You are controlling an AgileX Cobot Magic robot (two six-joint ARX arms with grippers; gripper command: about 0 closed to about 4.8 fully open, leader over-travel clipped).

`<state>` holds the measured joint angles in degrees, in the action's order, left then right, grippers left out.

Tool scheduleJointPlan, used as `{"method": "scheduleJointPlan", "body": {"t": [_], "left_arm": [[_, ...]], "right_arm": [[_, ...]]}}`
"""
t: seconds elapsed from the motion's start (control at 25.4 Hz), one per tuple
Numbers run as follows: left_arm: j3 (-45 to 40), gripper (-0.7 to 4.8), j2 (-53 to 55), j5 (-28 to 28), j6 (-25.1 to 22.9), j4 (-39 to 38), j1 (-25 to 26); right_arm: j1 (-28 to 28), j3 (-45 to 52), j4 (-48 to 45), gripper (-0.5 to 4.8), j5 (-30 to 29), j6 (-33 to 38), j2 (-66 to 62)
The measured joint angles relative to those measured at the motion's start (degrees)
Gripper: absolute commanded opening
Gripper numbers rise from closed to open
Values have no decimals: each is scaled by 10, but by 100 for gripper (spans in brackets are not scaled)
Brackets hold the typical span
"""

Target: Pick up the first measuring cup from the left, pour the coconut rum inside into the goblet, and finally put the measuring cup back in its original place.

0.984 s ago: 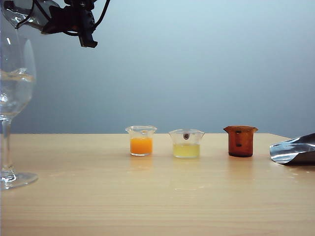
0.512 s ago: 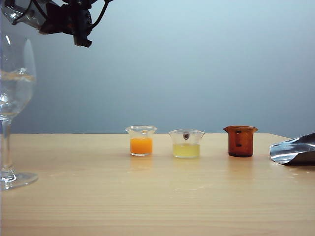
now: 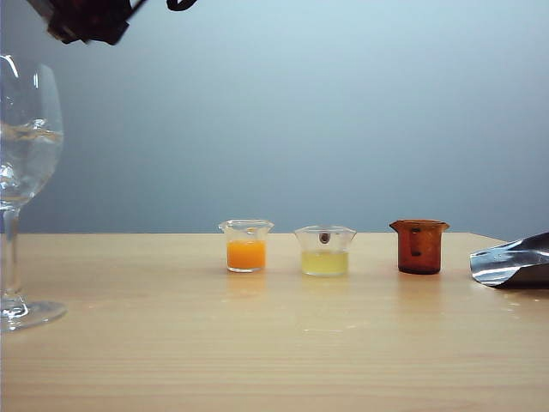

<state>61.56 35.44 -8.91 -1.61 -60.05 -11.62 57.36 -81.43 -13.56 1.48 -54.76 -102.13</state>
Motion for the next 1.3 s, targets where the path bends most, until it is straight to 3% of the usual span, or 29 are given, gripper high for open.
{"method": "scheduleJointPlan", "body": {"t": [0.24, 0.31, 0.43, 0.75, 0.94, 1.3], "left_arm": [[0, -3, 0, 0, 0, 0, 0], [0, -3, 0, 0, 0, 0, 0], [0, -3, 0, 0, 0, 0, 0], [0, -3, 0, 0, 0, 0, 0], [0, -3, 0, 0, 0, 0, 0], [0, -3, 0, 0, 0, 0, 0]], "right_arm": [[-25, 0, -1, 198, 1, 208, 2], [-56, 0, -1, 198, 2, 311, 7], [-90, 0, -4, 198, -27, 396, 8], [-118, 51, -38, 198, -58, 469, 9], [-115, 170, -186, 198, -49, 513, -14], [-81, 178, -259, 200, -28, 589, -118]]}}
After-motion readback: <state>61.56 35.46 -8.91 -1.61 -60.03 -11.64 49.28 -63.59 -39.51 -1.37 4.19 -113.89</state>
